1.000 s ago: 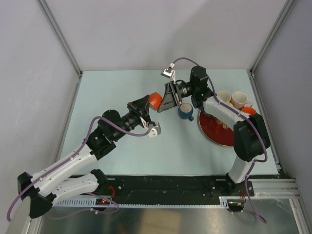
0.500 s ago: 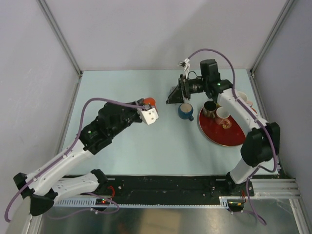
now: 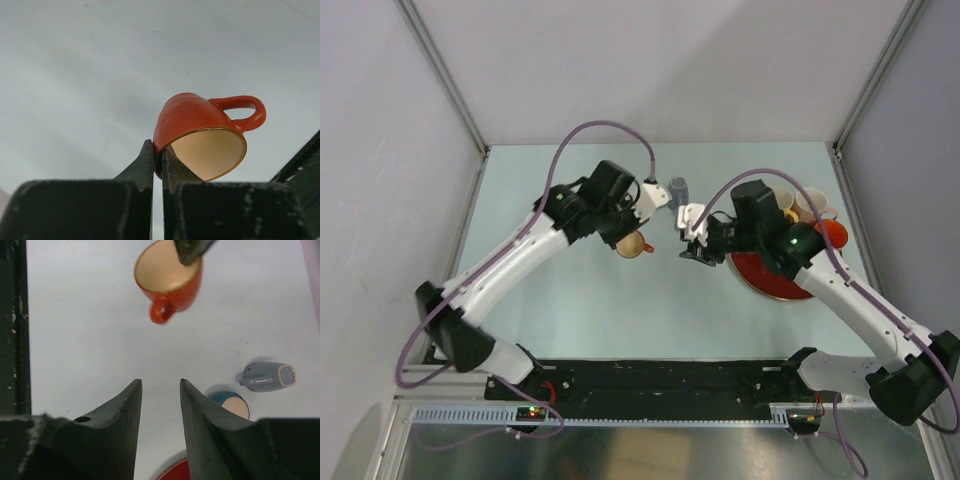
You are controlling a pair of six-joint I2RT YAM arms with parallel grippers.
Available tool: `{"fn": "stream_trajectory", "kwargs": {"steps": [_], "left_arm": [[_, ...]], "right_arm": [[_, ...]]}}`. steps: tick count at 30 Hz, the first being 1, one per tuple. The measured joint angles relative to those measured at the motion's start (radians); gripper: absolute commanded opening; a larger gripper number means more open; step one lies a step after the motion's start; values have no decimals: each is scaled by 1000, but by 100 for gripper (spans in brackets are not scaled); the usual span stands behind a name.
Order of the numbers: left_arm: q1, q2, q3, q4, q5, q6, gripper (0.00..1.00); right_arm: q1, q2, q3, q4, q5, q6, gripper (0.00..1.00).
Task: Turn the mug right side up
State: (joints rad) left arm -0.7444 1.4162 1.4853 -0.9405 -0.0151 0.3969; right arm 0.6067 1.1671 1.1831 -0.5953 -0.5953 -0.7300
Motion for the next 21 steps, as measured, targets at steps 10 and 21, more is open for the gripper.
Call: {"fn": "stream_trajectory", "kwargs": {"steps": [10, 21], "left_arm": [[32, 213, 164, -164, 80, -181, 0], [39, 235, 166, -212, 87, -217, 0]], "right_arm": [[179, 71, -89, 131, 263, -51, 58], [261, 150, -90, 261, 374, -17, 47]]}}
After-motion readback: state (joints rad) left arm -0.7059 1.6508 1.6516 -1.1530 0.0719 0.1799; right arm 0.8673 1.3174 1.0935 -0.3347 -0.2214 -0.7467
